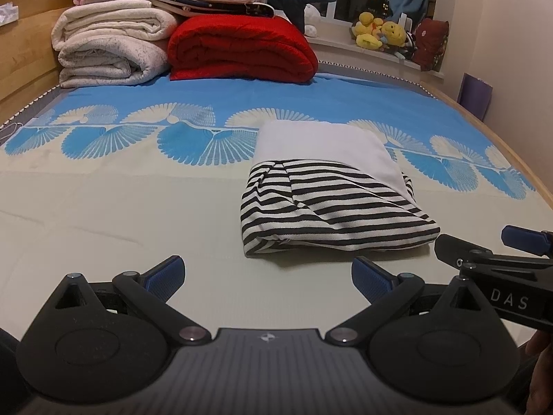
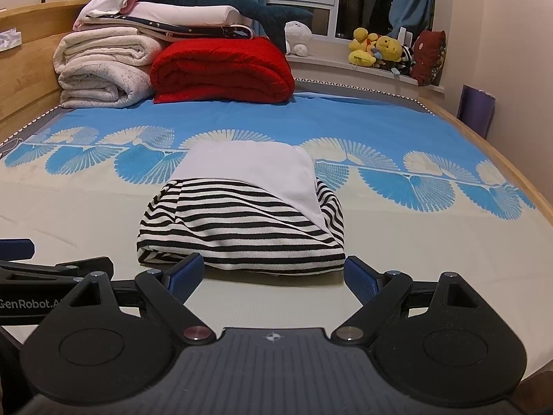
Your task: Fold small clothes
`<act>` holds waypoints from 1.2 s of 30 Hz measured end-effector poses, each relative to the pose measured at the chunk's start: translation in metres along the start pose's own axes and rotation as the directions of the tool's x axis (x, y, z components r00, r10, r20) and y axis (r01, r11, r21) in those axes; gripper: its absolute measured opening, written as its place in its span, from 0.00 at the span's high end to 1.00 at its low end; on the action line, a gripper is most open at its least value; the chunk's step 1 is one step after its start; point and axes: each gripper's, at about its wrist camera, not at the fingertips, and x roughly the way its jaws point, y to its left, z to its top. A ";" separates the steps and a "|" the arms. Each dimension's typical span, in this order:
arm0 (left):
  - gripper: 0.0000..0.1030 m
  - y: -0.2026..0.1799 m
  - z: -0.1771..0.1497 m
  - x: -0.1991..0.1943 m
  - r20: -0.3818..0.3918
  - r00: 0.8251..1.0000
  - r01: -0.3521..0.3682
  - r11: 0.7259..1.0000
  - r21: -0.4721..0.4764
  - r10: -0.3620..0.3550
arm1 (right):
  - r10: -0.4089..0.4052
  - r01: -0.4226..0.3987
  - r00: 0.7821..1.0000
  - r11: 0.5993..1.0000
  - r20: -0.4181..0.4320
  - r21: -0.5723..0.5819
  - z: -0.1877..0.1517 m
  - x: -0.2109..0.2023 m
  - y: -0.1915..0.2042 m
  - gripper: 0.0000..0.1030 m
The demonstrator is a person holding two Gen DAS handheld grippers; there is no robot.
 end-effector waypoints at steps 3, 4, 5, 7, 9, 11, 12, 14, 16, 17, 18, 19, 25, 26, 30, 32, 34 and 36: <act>0.00 0.000 0.000 0.000 0.000 1.000 0.001 1.000 0.000 -0.001 | 0.000 0.000 1.000 1.000 -0.001 0.000 0.000 0.000 0.000 0.14; 0.00 0.000 0.000 0.000 0.000 1.000 0.001 1.000 0.000 -0.001 | 0.000 0.000 1.000 1.000 -0.001 0.000 0.000 0.000 0.000 0.14; 0.00 0.000 0.000 0.000 -0.001 1.000 0.001 1.000 0.000 -0.001 | 0.000 0.000 1.000 1.000 -0.001 0.001 0.000 0.000 0.000 0.14; 0.00 0.000 0.000 0.000 0.000 1.000 0.001 1.000 -0.001 -0.001 | 0.000 0.000 1.000 1.000 -0.002 0.001 0.000 0.001 0.000 0.14; 0.00 0.000 0.000 0.000 0.000 1.000 0.001 1.000 0.001 -0.001 | 0.000 0.000 1.000 1.000 -0.001 0.001 0.000 0.001 0.000 0.14; 0.00 0.000 0.000 0.000 0.000 1.000 0.001 1.000 0.000 -0.001 | 0.000 0.000 1.000 1.000 -0.002 0.001 0.000 0.001 0.000 0.14; 0.00 0.000 0.000 0.000 -0.001 1.000 0.001 1.000 -0.001 -0.001 | 0.000 0.000 1.000 1.000 -0.002 0.001 0.000 0.000 0.000 0.14; 0.00 0.000 0.000 0.001 -0.002 1.000 0.003 1.000 -0.002 -0.003 | 0.000 0.000 1.000 1.000 -0.002 0.001 0.000 0.001 0.000 0.14; 0.00 0.000 0.000 0.001 -0.002 1.000 0.003 1.000 0.000 -0.003 | 0.000 0.000 1.000 1.000 -0.002 0.001 0.000 0.001 0.001 0.14; 0.00 0.000 -0.001 0.001 -0.002 1.000 0.003 1.000 -0.001 -0.003 | 0.000 0.000 1.000 1.000 -0.003 0.001 0.000 0.001 0.001 0.14; 0.00 0.000 -0.001 0.001 -0.004 1.000 0.005 1.000 -0.002 -0.005 | 0.000 0.000 1.000 1.000 -0.003 0.001 0.001 0.000 0.000 0.14; 0.00 0.000 -0.001 0.001 -0.005 1.000 0.006 1.000 -0.003 -0.006 | 0.000 0.000 1.000 1.000 -0.003 0.001 0.001 0.000 0.000 0.14; 0.00 0.000 -0.001 0.002 -0.005 1.000 0.007 1.000 -0.003 -0.007 | 0.000 0.000 1.000 1.000 -0.007 0.003 0.000 0.002 0.000 0.15; 0.00 0.000 -0.001 0.002 -0.007 1.000 0.009 1.000 -0.001 -0.009 | 0.000 0.000 1.000 1.000 -0.008 0.003 -0.001 0.002 0.000 0.15; 0.00 -0.001 -0.002 0.003 -0.005 1.000 0.012 1.000 0.007 -0.012 | -0.004 0.004 1.000 1.000 -0.013 0.003 -0.003 0.003 -0.001 0.15; 0.00 -0.001 -0.002 0.003 -0.003 1.000 0.010 1.000 0.008 -0.010 | -0.005 0.005 1.000 1.000 -0.014 0.002 -0.003 0.004 -0.001 0.16; 0.00 0.000 -0.002 0.003 -0.004 1.000 0.011 1.000 0.007 -0.011 | -0.005 0.005 1.000 1.000 -0.014 0.001 -0.002 0.004 -0.001 0.16; 0.00 0.000 -0.001 0.003 -0.001 1.000 0.013 1.000 0.009 -0.013 | -0.004 0.004 1.000 1.000 -0.015 0.002 -0.003 0.004 -0.001 0.16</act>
